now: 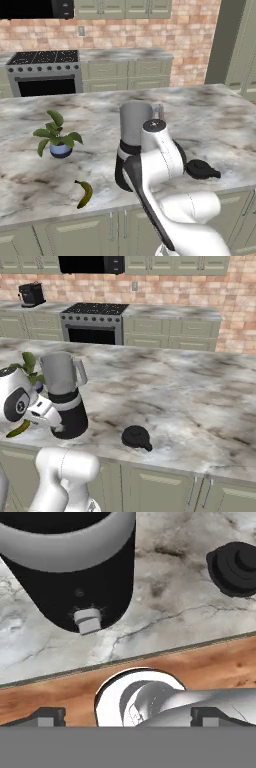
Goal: Open the blender lid, put the banana in the blender, close the lid, and start the blender.
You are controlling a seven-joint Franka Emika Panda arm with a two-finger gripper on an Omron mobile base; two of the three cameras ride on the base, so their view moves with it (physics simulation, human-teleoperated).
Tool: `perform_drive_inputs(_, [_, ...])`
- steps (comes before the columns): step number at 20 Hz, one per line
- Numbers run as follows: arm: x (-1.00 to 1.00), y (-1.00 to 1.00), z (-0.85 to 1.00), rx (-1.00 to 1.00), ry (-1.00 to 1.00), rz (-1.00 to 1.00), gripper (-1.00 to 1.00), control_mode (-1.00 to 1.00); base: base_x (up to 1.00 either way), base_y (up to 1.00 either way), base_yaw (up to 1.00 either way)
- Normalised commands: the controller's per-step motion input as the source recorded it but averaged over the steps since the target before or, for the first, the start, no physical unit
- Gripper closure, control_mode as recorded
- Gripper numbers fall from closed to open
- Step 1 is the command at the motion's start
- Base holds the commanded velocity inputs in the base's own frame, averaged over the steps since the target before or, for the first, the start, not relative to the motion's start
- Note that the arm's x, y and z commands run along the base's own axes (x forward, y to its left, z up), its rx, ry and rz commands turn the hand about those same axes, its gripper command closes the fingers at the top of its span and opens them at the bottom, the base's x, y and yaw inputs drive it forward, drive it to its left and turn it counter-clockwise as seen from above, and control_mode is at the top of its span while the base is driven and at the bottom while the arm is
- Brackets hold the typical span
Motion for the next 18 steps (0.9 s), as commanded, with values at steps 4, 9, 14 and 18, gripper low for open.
perform_drive_inputs(4, [0.0,1.0,-0.3,-0.02,0.13,0.27,-1.0,-1.0,0.0,0.0,0.0])
perform_drive_inputs(9, [0.01,1.0,-0.33,-0.01,0.07,0.19,-1.0,-1.0,0.0,0.0,0.0])
perform_drive_inputs(14, [0.34,0.98,-0.22,0.0,0.01,0.03,-1.0,-1.0,0.0,0.0,0.0])
perform_drive_inputs(18, [0.37,0.74,-0.15,0.0,0.0,-0.01,-1.0,-1.0,0.0,0.0,0.0])
